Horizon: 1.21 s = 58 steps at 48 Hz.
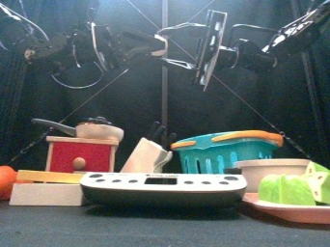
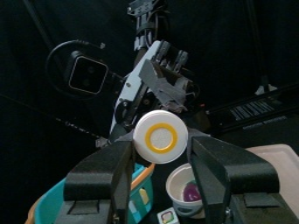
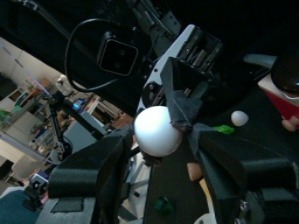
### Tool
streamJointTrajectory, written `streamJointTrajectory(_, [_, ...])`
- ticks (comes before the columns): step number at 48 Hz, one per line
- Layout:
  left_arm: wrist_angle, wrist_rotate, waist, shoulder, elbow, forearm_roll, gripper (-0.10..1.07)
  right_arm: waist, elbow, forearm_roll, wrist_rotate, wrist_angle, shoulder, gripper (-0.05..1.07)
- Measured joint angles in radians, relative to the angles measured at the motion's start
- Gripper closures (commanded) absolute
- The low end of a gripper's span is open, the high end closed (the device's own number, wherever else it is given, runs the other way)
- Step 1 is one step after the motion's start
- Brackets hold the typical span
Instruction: Hand over egg half
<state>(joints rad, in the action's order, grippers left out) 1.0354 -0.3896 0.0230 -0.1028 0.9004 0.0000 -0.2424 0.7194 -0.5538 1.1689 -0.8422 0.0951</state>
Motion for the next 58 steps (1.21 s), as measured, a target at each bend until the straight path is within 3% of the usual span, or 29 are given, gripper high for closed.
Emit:
streamJointTrajectory(12, [0.000,0.000,0.002,0.005,0.002,0.000,0.24,-0.002,-0.011,-0.008,0.002,0.000,-0.012,0.19])
streamJointTrajectory(27, [0.002,-0.002,0.003,0.008,0.000,0.000,0.22,0.000,-0.011,-0.006,0.003,0.002,-0.014,0.37])
streamJointTrajectory(42, [0.000,0.000,-0.008,0.009,0.000,0.000,0.01,-0.002,-0.011,-0.005,0.003,0.000,-0.014,0.38])
streamJointTrajectory(58, [0.000,0.002,-0.009,0.008,0.006,0.000,-0.01,-0.005,-0.005,-0.005,0.003,0.000,-0.014,0.38])
